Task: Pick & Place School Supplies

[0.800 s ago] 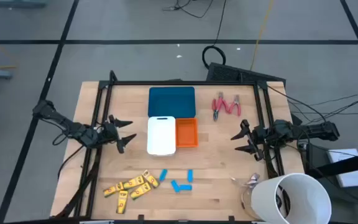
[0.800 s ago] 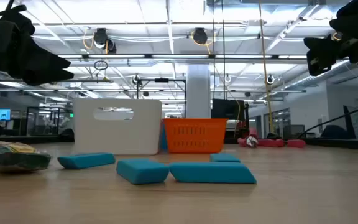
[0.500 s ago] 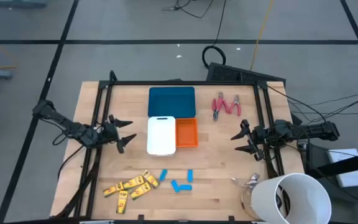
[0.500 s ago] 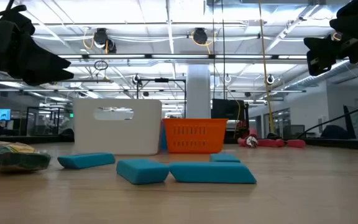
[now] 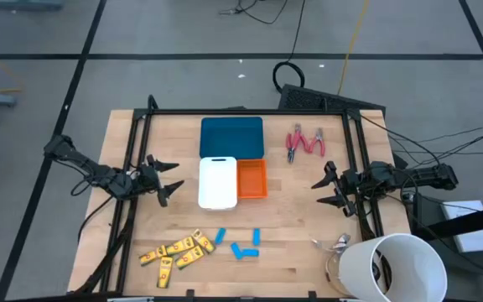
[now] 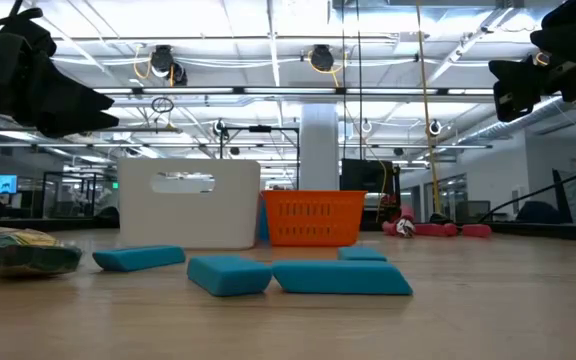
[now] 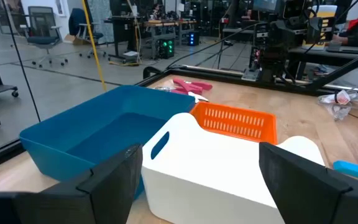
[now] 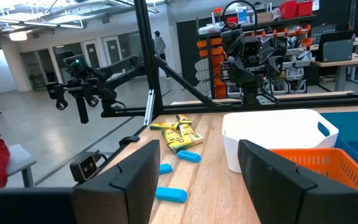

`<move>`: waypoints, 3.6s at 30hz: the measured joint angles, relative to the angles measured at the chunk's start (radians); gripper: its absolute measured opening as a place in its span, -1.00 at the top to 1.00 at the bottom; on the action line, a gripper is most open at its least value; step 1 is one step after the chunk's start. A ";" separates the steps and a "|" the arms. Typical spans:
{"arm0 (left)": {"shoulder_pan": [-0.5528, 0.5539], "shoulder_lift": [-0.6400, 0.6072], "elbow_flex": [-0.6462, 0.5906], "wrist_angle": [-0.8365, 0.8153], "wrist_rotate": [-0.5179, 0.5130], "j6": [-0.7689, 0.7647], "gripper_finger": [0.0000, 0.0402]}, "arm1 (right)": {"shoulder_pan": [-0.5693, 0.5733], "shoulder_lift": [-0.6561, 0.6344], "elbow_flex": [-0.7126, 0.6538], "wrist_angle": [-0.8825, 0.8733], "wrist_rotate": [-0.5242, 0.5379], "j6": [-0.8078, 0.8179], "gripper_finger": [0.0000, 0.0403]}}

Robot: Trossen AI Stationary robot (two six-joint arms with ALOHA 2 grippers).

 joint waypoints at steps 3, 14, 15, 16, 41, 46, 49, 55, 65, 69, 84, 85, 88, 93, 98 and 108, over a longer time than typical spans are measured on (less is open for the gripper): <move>0.000 0.000 0.000 0.000 0.000 0.000 -0.61 | 0.000 0.000 0.000 0.000 0.000 0.000 -0.04; 0.000 0.000 0.000 0.000 0.000 0.000 -0.61 | 0.000 0.000 0.000 0.000 0.000 0.000 -0.04; 0.000 0.000 0.000 0.000 0.000 0.000 -0.61 | 0.000 0.000 0.000 0.000 0.000 0.000 -0.04; 0.000 0.000 0.000 0.000 0.000 0.000 -0.61 | 0.000 0.000 0.000 0.000 0.000 0.000 -0.04; 0.000 0.000 0.000 0.000 0.000 0.000 -0.61 | 0.000 0.000 0.000 0.004 0.000 -0.007 -0.04; 0.000 0.000 0.000 0.000 0.000 0.000 -0.61 | 0.000 0.001 0.000 0.078 0.000 -0.043 -0.04; 0.000 0.000 0.000 0.000 0.000 0.000 -0.61 | 0.000 0.000 0.000 0.135 0.000 -0.067 -0.04; 0.000 0.000 0.000 0.000 0.000 0.000 -0.61 | 0.000 0.000 0.000 0.172 -0.001 0.032 -0.04; 0.000 0.000 0.000 0.000 0.000 0.000 -0.61 | 0.000 0.000 0.000 0.183 0.013 0.056 -0.04; 0.000 0.000 0.000 0.000 0.000 0.000 -0.61 | 0.000 0.001 0.003 0.197 0.324 0.011 -0.04; 0.000 0.000 0.000 0.000 0.002 0.000 -0.61 | -0.230 0.689 0.532 -0.182 0.886 0.032 -0.20; 0.000 0.000 0.000 0.000 0.002 0.000 -0.61 | -0.272 0.743 0.581 -0.231 0.875 0.040 -0.20; 0.000 0.000 0.000 0.000 0.005 0.000 -0.61 | -0.412 0.894 0.710 -0.372 0.743 0.108 -0.20; 0.000 0.000 0.000 0.000 0.005 0.000 -0.61 | -0.625 1.099 0.877 -0.617 0.552 0.272 -0.21; 0.000 0.000 0.000 0.000 0.006 0.000 -0.61 | -0.733 1.220 0.891 -0.793 0.505 0.423 -0.20; 0.000 0.000 0.000 0.000 0.006 0.000 -0.61 | -0.798 1.311 0.794 -0.763 0.465 0.499 -0.18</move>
